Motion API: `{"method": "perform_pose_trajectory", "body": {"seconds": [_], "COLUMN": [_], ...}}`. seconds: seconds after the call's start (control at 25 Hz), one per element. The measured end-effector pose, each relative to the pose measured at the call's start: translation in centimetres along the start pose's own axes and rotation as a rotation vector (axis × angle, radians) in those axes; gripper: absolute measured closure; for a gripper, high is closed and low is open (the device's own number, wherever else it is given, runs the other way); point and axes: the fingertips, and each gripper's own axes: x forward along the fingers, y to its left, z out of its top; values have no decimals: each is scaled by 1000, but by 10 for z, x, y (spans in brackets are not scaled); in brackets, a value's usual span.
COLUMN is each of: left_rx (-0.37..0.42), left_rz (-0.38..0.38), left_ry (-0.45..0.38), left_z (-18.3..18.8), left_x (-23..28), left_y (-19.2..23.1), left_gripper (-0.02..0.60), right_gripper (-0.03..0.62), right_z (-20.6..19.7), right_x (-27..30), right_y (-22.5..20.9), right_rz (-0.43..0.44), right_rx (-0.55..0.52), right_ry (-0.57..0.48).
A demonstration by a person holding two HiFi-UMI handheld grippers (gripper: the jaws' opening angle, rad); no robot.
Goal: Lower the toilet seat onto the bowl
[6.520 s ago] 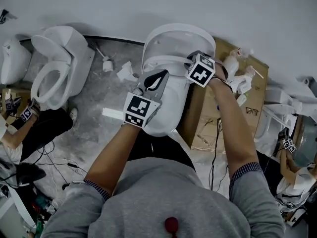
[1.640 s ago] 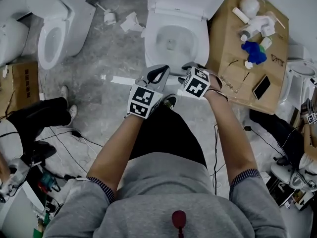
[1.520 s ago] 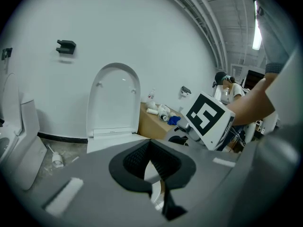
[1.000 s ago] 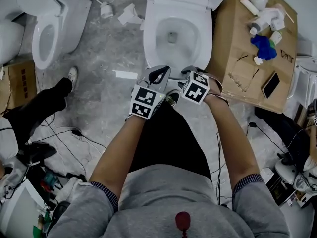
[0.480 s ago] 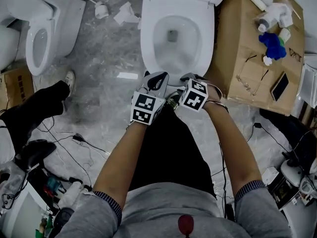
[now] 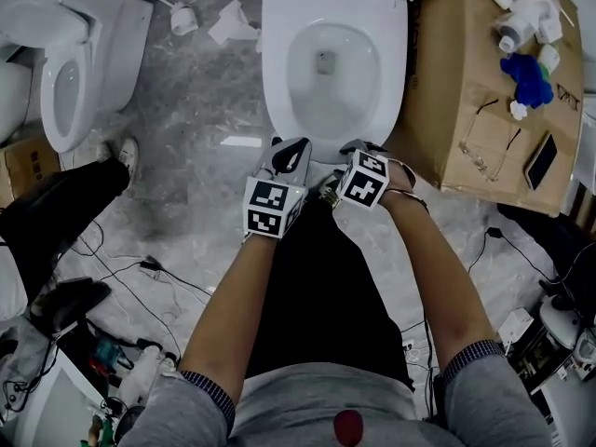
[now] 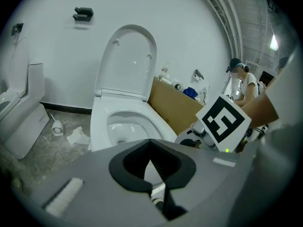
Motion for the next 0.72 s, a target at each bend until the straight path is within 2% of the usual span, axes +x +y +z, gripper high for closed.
{"method": "perform_pose_trajectory", "body": {"seconds": [0.72], "left_rx": [-37], "left_rz": [15], "left_ry": [29], "left_z": [-44], "left_x": [29], "left_y": [12], "left_gripper": [572], "right_gripper": [404], "right_z": [-10], "right_x": [42], "right_y": [-14], "right_rz": [12], "right_rx": [40], "right_ry": [-25]}}
